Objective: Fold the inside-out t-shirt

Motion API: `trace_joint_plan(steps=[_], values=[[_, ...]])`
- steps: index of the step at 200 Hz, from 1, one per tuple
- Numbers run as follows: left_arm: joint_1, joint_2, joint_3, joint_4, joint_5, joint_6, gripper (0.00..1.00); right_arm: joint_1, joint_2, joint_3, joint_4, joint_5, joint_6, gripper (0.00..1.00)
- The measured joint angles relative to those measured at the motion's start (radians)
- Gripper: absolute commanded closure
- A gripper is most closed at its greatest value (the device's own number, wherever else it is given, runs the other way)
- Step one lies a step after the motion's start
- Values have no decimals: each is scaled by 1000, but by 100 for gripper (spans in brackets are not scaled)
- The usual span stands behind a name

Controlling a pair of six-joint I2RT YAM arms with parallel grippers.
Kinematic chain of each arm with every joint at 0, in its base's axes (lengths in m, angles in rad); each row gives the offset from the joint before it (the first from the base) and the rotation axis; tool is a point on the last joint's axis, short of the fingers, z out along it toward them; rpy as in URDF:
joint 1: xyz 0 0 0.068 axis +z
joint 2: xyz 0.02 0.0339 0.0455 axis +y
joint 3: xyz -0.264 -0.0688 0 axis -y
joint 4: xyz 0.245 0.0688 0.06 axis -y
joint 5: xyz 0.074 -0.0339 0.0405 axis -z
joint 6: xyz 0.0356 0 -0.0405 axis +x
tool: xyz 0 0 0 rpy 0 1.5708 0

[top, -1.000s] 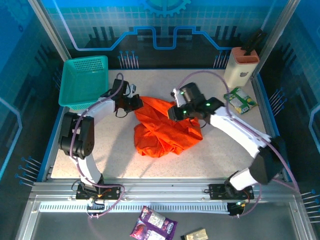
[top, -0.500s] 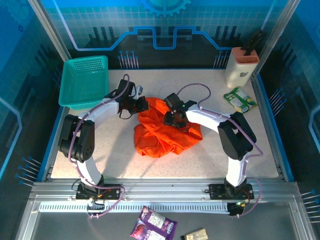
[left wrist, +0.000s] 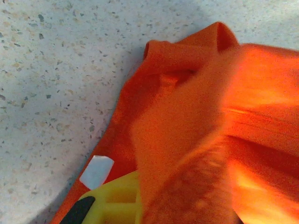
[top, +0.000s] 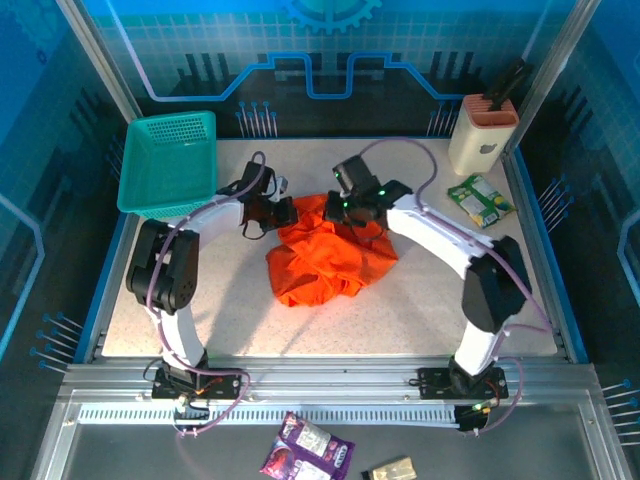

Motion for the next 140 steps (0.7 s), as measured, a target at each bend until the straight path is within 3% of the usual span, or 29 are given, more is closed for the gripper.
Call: trace_joint_plan(steps=[31, 80, 140], values=[[-2, 51, 53, 18, 39, 2, 100, -16, -146, 135, -89, -22, -44, 100], [11, 71, 137, 101, 72, 21, 100, -113, -204, 239, -249, -3, -116, 100], [218, 119, 60, 26, 0, 17, 100, -431, -502, 277, -257, 10, -185, 100]])
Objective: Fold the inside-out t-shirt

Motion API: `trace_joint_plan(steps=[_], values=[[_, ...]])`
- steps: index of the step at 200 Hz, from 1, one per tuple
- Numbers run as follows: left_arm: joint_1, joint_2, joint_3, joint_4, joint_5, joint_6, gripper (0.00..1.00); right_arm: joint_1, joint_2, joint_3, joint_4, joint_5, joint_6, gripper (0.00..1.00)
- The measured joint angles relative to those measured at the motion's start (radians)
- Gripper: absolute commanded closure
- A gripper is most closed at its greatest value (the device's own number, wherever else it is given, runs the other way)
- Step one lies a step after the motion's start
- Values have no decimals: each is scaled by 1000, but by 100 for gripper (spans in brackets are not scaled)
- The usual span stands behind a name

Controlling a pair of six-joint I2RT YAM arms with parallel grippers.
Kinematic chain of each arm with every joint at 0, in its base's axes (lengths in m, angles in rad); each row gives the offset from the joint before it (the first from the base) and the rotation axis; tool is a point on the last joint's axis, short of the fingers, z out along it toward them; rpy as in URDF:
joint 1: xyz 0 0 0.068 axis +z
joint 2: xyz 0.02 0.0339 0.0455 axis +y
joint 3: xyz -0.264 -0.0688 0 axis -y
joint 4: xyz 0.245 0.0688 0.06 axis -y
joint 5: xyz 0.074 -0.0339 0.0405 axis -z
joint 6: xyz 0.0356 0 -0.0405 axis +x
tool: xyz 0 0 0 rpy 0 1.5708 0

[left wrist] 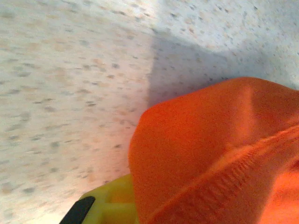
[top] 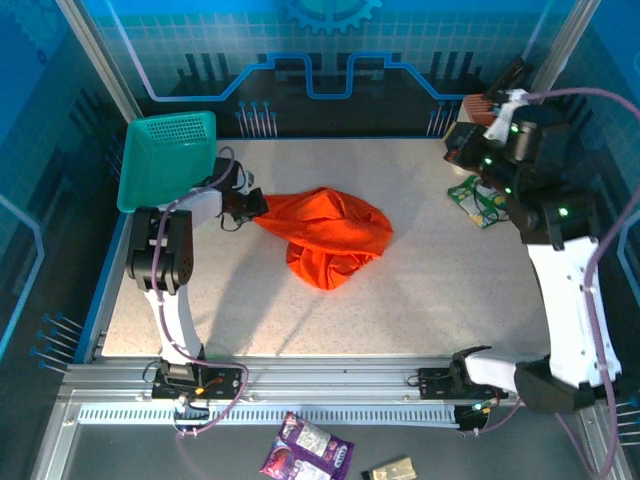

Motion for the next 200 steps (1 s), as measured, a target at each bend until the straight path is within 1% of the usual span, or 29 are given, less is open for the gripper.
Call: trace_joint_plan(steps=[20, 23, 29, 40, 49, 54, 61, 80, 98, 118, 131, 153, 184, 200], values=[[-1, -57, 13, -34, 17, 0, 100, -13, -7, -69, 14, -68, -22, 100], [-3, -67, 17, -40, 22, 1, 100, -12, 0, -83, 16, -82, -26, 99], [-8, -85, 28, -50, 32, 1, 96, -6, 18, -112, 19, -109, -35, 95], [-20, -120, 40, -56, 42, 1, 84, 14, 63, -163, 25, -146, -59, 88], [-31, -146, 43, -62, 43, 2, 65, 39, 117, -202, 30, -172, -82, 80], [-37, -159, 43, -68, 42, 4, 60, 58, 153, -225, 33, -186, -100, 76], [-45, -175, 43, -80, 39, 5, 59, 82, 197, -249, 34, -202, -120, 71], [-60, -203, 36, -114, 16, 9, 52, 155, 310, -285, 35, -238, -168, 63], [-66, -237, 11, -151, -32, 13, 46, 211, 399, -268, 39, -247, -206, 60], [-77, -276, -1, -208, -100, 24, 40, 252, 517, -200, 41, -228, -245, 57], [-99, -289, 13, -245, -155, 32, 37, 261, 586, -162, 40, -208, -257, 55], [-174, -290, 74, -312, -269, 53, 32, 261, 685, -121, 38, -162, -267, 48], [-261, -280, 184, -379, -368, 62, 29, 261, 818, -60, 22, -128, -287, 39], [-280, -270, 215, -389, -394, 63, 28, 261, 880, -26, 13, -133, -295, 38]])
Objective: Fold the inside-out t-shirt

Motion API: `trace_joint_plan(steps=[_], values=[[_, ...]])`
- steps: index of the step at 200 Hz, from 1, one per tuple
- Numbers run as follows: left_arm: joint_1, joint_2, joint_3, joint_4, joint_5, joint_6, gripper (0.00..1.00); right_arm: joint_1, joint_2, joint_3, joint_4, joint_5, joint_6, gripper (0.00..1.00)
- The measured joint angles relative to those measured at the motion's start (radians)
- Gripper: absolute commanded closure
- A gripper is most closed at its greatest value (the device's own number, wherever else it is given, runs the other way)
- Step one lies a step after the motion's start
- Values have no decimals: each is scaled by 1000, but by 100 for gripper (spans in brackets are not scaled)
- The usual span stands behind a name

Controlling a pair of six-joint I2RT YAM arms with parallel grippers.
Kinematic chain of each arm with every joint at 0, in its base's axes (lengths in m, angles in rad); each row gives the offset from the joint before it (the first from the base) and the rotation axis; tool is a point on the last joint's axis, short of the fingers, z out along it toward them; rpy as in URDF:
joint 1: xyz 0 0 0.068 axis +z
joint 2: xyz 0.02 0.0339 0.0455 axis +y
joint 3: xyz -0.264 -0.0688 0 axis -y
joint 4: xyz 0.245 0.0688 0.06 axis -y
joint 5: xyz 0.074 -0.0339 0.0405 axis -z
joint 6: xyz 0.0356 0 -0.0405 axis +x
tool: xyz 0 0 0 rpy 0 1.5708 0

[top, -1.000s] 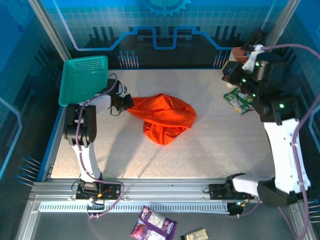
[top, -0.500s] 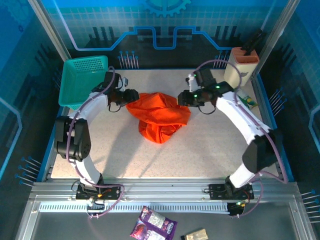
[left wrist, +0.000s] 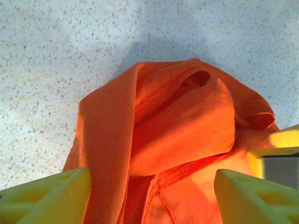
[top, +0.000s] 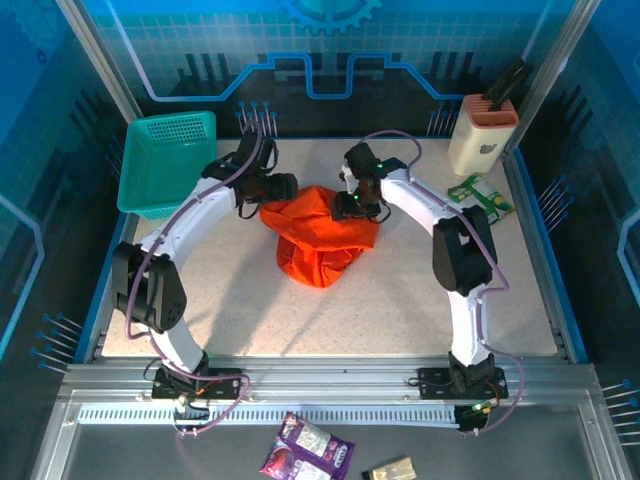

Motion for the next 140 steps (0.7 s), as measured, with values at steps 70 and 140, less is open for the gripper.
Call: trace_joint_plan(steps=[70, 140], values=[[48, -2, -204, -21, -16, -4, 21, 14, 20, 16, -44, 34, -14, 100], [153, -143, -373, -11, 79, -44, 10, 132, -332, -137, -108, 127, -24, 96]])
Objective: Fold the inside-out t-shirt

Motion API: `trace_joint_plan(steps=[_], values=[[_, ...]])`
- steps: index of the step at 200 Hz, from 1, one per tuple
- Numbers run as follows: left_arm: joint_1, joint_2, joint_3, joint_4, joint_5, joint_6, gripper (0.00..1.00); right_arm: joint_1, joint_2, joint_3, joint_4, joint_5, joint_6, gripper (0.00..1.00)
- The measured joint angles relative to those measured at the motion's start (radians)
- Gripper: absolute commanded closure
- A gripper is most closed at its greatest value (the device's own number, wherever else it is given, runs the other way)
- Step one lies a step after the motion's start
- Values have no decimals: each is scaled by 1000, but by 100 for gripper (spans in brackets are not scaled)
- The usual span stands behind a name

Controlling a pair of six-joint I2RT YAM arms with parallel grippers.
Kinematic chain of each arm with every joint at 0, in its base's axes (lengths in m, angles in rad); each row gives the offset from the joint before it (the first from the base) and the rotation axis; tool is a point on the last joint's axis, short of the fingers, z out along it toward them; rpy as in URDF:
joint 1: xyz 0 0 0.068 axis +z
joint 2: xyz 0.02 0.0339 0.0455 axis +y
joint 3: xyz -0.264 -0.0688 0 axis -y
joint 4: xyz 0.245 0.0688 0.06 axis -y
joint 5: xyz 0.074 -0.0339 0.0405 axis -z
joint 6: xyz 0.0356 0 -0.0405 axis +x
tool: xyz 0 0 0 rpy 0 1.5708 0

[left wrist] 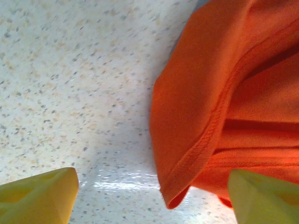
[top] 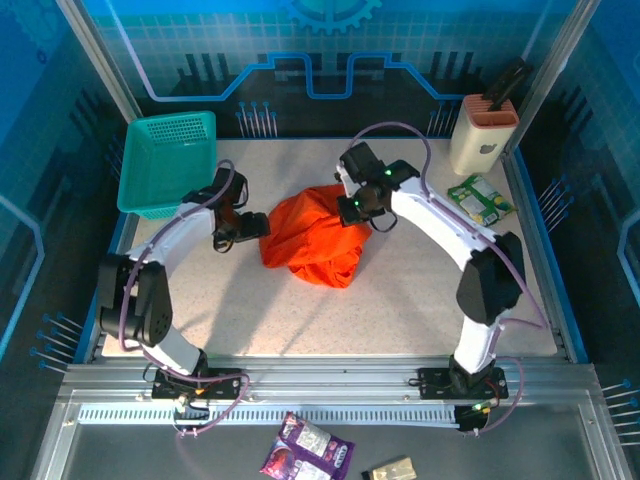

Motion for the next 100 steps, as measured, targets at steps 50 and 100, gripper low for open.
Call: trace_joint_plan(steps=[50, 100], values=[[-57, -54, 50, 39, 111, -54, 24, 64, -113, -383, 70, -40, 69, 73], [-360, 140, 329, 15, 46, -55, 22, -43, -190, -494, 137, -61, 173, 48]])
